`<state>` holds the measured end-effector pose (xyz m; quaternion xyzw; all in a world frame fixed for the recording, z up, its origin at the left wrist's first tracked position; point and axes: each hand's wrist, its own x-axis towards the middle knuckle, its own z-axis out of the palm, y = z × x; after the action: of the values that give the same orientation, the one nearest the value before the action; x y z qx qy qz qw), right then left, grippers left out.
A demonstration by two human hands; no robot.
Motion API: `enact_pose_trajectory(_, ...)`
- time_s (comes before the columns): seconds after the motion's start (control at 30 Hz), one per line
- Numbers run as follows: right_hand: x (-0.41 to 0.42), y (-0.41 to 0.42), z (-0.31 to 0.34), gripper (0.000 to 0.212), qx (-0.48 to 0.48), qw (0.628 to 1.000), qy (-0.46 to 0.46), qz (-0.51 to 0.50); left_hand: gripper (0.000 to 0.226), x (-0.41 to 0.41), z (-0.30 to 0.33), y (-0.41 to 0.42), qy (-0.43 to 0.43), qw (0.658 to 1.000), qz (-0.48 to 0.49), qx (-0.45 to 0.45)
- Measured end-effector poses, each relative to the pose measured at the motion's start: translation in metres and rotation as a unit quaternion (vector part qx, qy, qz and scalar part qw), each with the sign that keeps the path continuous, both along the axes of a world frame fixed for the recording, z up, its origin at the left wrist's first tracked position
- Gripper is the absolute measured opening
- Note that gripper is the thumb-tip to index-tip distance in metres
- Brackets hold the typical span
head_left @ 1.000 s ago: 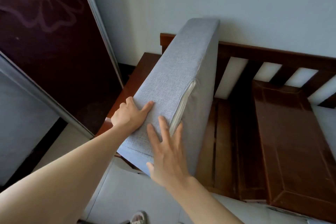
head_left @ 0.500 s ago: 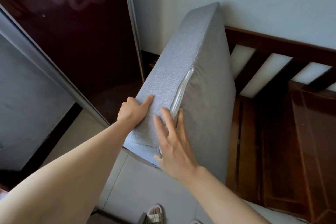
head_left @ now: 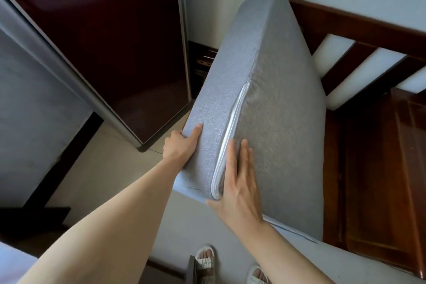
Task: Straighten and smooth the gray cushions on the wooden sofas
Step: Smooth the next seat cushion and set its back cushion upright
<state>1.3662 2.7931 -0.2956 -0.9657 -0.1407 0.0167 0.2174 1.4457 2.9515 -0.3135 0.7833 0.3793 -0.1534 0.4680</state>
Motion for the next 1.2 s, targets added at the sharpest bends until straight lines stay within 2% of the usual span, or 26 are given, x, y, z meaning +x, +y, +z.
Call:
enact_pose_trajectory(0.07,0.007,-0.001,-0.008,0.147,-0.005,1.000,-0.001,0.001,0.111,0.005,-0.008,-0.001,0.001,1.000,0.002,-0.010)
enact_pose_trajectory(0.23,0.025,0.000,-0.020,0.148,-0.002,1.000,0.003,0.015,0.115,0.022,-0.016,-0.004,-0.003,1.000,0.009,-0.004)
enact_pose_trajectory(0.47,0.009,-0.031,-0.030,0.151,0.035,0.996,0.001,0.086,0.084,0.004,-0.030,-0.011,-0.011,0.999,0.037,0.012)
enact_pose_trajectory(0.53,-0.001,-0.047,-0.037,0.156,0.003,0.996,0.012,0.084,0.080,-0.001,-0.033,-0.016,-0.005,0.999,0.044,0.015)
enact_pose_trajectory(0.67,-0.006,-0.073,-0.055,0.158,-0.047,0.996,0.070,0.015,0.081,0.001,-0.032,-0.017,0.002,0.999,0.038,0.038)
enact_pose_trajectory(0.77,0.002,-0.077,-0.063,0.146,-0.034,0.996,0.079,0.020,0.074,0.005,-0.029,-0.017,0.001,0.998,0.026,0.049)
enact_pose_trajectory(0.9,0.004,-0.074,-0.062,0.142,-0.031,0.996,0.084,0.025,0.068,0.000,-0.012,-0.026,-0.020,0.999,0.006,0.039)
enact_pose_trajectory(1.03,0.003,-0.092,-0.056,0.140,-0.048,0.989,0.125,0.062,0.065,-0.019,0.027,-0.057,-0.089,0.995,-0.037,0.017)
enact_pose_trajectory(1.07,0.002,-0.098,-0.056,0.137,-0.052,0.987,0.140,0.063,0.065,-0.028,0.038,-0.069,-0.114,0.990,-0.069,0.038)
enact_pose_trajectory(1.13,0.002,-0.110,-0.058,0.131,-0.060,0.983,0.169,0.047,0.066,-0.046,0.051,-0.092,-0.152,0.966,-0.157,0.135)
enact_pose_trajectory(1.17,0.000,-0.117,-0.059,0.127,-0.061,0.980,0.185,0.037,0.068,-0.056,0.054,-0.102,-0.164,0.939,-0.215,0.211)
enact_pose_trajectory(1.2,-0.001,-0.124,-0.062,0.122,-0.063,0.978,0.198,0.032,0.070,-0.063,0.052,-0.110,-0.171,0.898,-0.280,0.293)
